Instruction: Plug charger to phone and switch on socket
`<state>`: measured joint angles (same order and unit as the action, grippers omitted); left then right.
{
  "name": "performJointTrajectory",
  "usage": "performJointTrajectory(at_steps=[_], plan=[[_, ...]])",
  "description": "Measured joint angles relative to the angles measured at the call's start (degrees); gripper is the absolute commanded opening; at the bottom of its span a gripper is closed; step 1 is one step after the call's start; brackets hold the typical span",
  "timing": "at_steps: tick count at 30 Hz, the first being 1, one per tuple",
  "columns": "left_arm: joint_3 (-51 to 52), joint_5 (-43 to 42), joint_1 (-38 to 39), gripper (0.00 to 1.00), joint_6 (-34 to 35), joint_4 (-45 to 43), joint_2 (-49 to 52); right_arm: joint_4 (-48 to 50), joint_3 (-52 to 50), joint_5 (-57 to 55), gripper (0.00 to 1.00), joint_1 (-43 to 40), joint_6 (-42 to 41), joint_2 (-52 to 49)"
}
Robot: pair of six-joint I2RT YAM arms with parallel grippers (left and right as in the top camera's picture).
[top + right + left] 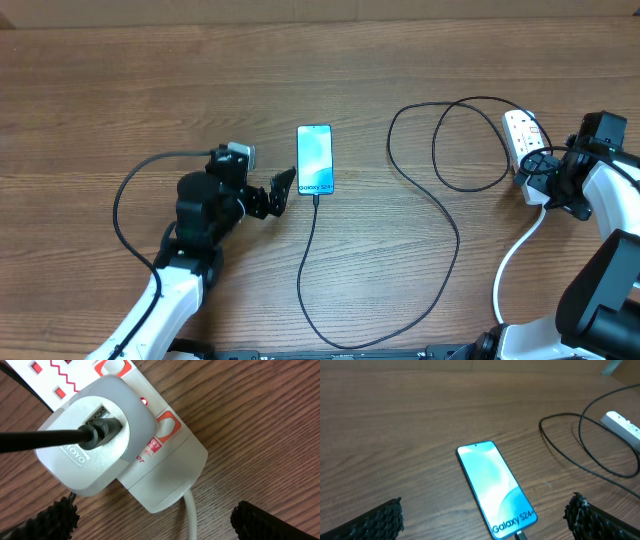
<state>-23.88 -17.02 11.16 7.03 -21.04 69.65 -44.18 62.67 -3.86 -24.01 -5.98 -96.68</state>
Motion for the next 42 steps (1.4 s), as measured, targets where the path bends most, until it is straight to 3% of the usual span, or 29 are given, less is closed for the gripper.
performJointTrajectory(at_steps=[16,24,33,42], plan=[[9.4,1.4,0.0,1.00,0.0,-3.6,-11.1,0.0,0.0,0.0,1.00,0.0,0.0,0.0],[20.4,2.1,0.0,1.00,0.0,-15.2,-19.0,0.0,0.0,0.0,1.00,0.0,0.0,0.0],[23.4,2.4,0.0,1.00,0.0,-12.2,-27.7,0.0,0.0,0.0,1.00,0.0,0.0,0.0],[23.4,5.0,0.0,1.00,-0.2,3.3,-40.1,0.0,0.0,0.0,1.00,0.0,0.0,0.0]])
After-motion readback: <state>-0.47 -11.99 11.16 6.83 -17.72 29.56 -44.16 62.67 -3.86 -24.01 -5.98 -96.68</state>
